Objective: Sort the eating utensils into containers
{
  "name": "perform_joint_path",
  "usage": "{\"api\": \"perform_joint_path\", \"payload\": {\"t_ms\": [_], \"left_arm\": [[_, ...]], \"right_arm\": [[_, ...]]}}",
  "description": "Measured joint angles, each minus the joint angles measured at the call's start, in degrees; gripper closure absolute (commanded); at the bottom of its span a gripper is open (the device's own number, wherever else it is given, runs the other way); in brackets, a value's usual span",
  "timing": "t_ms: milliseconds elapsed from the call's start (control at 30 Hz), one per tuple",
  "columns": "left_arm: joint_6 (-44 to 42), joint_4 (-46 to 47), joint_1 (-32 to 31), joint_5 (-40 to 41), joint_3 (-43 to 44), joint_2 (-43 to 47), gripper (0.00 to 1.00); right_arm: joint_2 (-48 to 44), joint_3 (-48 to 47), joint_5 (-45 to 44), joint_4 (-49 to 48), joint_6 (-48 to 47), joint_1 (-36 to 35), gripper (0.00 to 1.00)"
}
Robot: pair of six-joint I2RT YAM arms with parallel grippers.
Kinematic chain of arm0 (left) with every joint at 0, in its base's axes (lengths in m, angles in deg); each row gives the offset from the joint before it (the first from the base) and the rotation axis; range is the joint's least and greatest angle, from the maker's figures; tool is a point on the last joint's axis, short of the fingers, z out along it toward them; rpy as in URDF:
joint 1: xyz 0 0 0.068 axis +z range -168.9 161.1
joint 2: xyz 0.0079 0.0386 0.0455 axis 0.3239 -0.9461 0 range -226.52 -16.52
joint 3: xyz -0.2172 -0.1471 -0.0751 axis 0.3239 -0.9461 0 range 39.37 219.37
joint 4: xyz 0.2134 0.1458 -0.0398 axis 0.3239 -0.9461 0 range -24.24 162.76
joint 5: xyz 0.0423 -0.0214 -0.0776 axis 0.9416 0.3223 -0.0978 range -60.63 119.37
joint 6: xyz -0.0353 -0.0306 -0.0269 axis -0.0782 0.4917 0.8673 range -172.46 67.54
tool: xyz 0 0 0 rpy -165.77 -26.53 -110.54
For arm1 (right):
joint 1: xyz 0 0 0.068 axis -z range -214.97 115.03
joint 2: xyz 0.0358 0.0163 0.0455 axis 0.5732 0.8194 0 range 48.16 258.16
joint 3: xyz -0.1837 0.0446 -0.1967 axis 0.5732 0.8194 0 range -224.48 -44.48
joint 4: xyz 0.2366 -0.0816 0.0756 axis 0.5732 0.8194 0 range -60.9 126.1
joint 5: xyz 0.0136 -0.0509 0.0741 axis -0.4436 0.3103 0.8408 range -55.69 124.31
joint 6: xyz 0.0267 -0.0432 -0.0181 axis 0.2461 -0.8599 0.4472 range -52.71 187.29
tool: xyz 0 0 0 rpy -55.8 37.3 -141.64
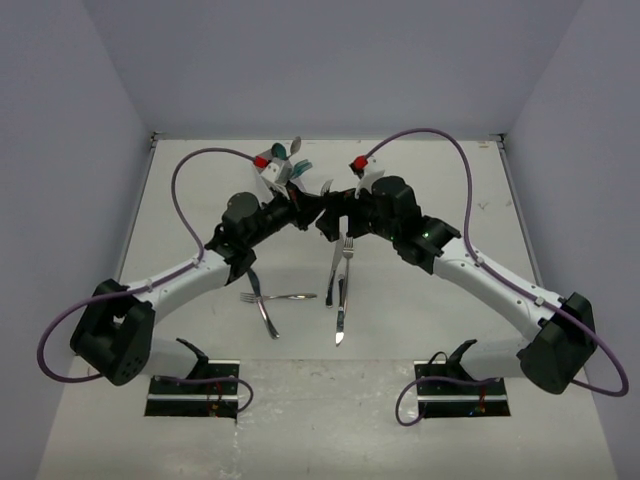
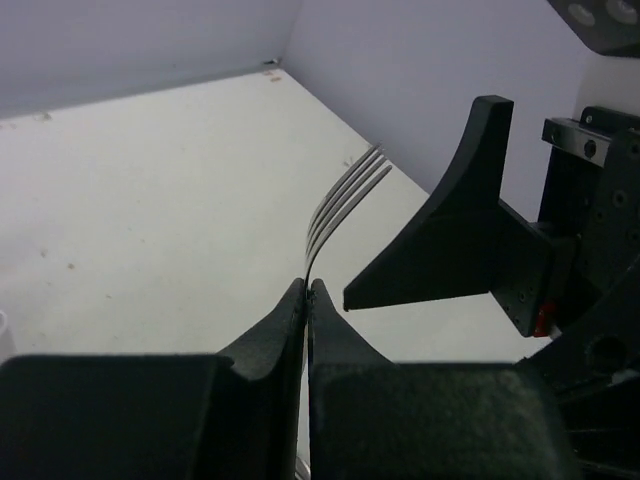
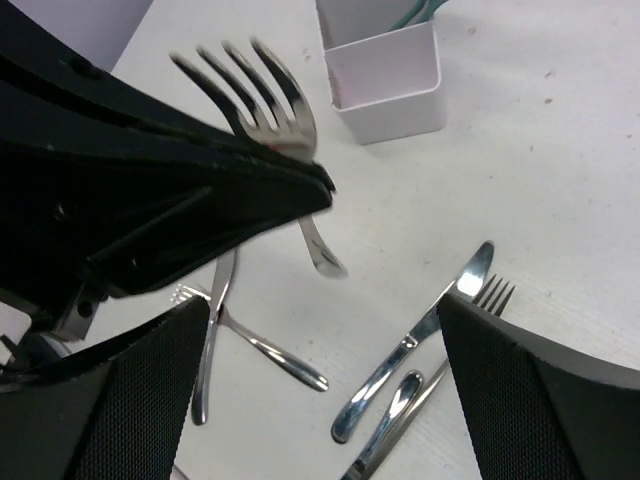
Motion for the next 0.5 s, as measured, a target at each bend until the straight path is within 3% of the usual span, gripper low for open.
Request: {"api": "perform_joint_path", "payload": {"t_ms": [200, 500], "left_arm": [[-11.5, 0.2, 6.0, 2.4, 8.0, -5.0, 1.00], [-22.5, 4.5, 20.7, -6.3, 17.6, -20.4, 1.00]], "right_arm": [[-0.2, 0.4, 0.3, -0.2, 2.8, 3.9, 0.01], [-0.1, 5.9, -1.3, 1.2, 6.8, 8.1, 0.01]]}}
